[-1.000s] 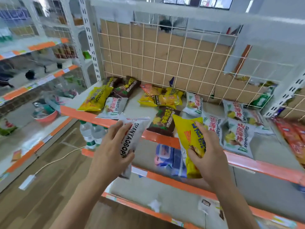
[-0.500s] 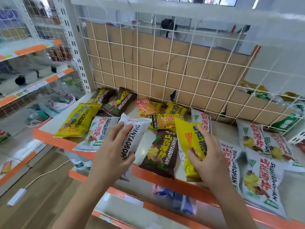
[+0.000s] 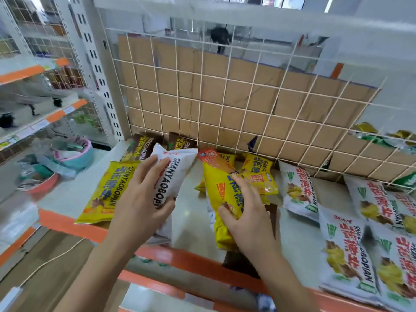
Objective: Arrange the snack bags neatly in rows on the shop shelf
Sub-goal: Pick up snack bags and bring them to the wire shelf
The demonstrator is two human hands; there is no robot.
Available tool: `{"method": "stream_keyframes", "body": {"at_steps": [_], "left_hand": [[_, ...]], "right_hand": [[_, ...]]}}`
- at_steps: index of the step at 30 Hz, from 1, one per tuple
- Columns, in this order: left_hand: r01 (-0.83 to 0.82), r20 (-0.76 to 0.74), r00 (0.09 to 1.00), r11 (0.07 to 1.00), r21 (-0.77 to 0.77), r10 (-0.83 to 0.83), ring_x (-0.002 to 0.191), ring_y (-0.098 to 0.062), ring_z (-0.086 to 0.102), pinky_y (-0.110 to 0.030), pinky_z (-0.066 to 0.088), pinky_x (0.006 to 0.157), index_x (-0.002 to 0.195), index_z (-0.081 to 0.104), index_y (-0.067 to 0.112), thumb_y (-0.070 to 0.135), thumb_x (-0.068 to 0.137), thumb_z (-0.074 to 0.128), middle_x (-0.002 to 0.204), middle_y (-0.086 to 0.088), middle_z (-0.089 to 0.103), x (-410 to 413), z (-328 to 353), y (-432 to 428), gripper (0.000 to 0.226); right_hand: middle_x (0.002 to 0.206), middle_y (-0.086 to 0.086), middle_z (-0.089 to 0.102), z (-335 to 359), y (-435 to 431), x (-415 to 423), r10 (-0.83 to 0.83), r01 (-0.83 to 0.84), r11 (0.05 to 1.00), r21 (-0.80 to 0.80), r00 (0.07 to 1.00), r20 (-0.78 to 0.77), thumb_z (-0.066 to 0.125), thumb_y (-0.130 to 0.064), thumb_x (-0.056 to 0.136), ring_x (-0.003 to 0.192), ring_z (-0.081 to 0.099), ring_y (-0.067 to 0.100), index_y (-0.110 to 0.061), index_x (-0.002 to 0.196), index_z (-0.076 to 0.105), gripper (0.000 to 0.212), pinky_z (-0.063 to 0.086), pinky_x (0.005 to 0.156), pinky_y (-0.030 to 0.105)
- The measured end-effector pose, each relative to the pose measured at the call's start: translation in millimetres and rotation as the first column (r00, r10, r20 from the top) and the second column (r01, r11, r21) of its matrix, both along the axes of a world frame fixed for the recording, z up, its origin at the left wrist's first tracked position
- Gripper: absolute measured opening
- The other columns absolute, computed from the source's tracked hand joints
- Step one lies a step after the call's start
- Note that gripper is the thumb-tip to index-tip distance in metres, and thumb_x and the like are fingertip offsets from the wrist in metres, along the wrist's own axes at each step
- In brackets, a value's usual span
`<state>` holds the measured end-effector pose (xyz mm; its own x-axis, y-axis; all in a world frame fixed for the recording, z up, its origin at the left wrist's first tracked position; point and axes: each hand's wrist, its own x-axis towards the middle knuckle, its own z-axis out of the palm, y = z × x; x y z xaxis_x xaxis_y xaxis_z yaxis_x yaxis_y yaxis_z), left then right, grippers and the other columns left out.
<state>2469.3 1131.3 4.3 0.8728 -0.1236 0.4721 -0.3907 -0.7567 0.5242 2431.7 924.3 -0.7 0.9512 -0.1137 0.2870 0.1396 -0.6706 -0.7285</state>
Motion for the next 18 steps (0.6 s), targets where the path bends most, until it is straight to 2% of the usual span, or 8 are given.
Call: {"method": "stream_keyframes", "body": {"at_steps": [3,8,11,13,16,18], "left_hand": [[0.055,-0.007,0.998,0.998,-0.032,-0.055,0.123,-0.007,0.039,-0.027,0.039,0.084,0.137,0.040,0.029,0.048,0.065,0.046,0.143,0.012,0.029,14.2,5.2,14.2,0.075],[0.126,-0.030,0.991,0.990,-0.065,-0.129,0.124,-0.007,0.039,-0.023,0.034,0.089,0.137,0.041,0.028,0.032,0.066,0.056,0.143,0.010,0.031,27.8,9.0,26.1,0.073],[0.165,-0.037,0.985,0.983,-0.080,-0.168,0.122,-0.007,0.039,-0.025,0.035,0.088,0.137,0.042,0.027,0.031,0.066,0.056,0.142,0.010,0.031,31.6,8.8,31.2,0.073],[0.180,-0.034,0.983,0.981,-0.078,-0.183,0.121,-0.005,0.038,-0.024,0.035,0.086,0.137,0.042,0.027,0.035,0.065,0.054,0.142,0.010,0.031,33.3,8.3,33.0,0.073],[0.206,-0.034,0.978,0.976,-0.068,-0.208,0.120,-0.003,0.036,-0.025,0.036,0.084,0.137,0.041,0.028,0.048,0.063,0.044,0.142,0.010,0.030,35.0,7.2,34.2,0.077],[0.220,-0.042,0.974,0.973,-0.077,-0.223,0.121,-0.003,0.037,-0.026,0.036,0.083,0.138,0.040,0.029,0.046,0.065,0.048,0.143,0.012,0.030,35.4,6.3,34.4,0.075]], "right_hand": [[0.129,-0.005,0.041,-2.4,24.2,5.3,-0.046,0.045,0.998,-0.049,0.999,-0.017,0.065,-0.022,0.082,0.112,0.037,0.005,-0.030,0.139,0.034,0.066,0.033,0.085,0.020],[0.124,0.000,0.040,-20.0,54.6,7.9,-0.191,0.175,0.963,-0.205,0.980,-0.060,0.061,-0.028,0.081,0.108,0.051,0.023,-0.027,0.140,0.034,0.066,0.045,0.082,0.033],[0.129,0.004,0.036,-32.7,64.2,6.9,-0.262,0.201,0.918,-0.343,0.954,-0.143,0.059,-0.032,0.082,0.114,0.046,0.028,-0.027,0.141,0.031,0.066,0.048,0.081,0.037],[0.131,0.007,0.036,-37.5,69.5,6.2,-0.300,0.234,0.899,-0.370,0.945,-0.132,0.061,-0.033,0.080,0.114,0.045,0.030,-0.026,0.141,0.033,0.068,0.049,0.081,0.040],[0.135,0.009,0.032,-41.2,78.2,10.4,-0.340,0.268,0.890,-0.369,0.929,-0.147,0.061,-0.035,0.081,0.118,0.040,0.032,-0.024,0.142,0.031,0.069,0.045,0.090,0.043],[0.138,0.013,0.031,-43.7,82.0,12.1,-0.354,0.284,0.879,-0.383,0.927,-0.125,0.062,-0.036,0.080,0.118,0.041,0.036,-0.022,0.143,0.030,0.072,0.041,0.097,0.045]]}}
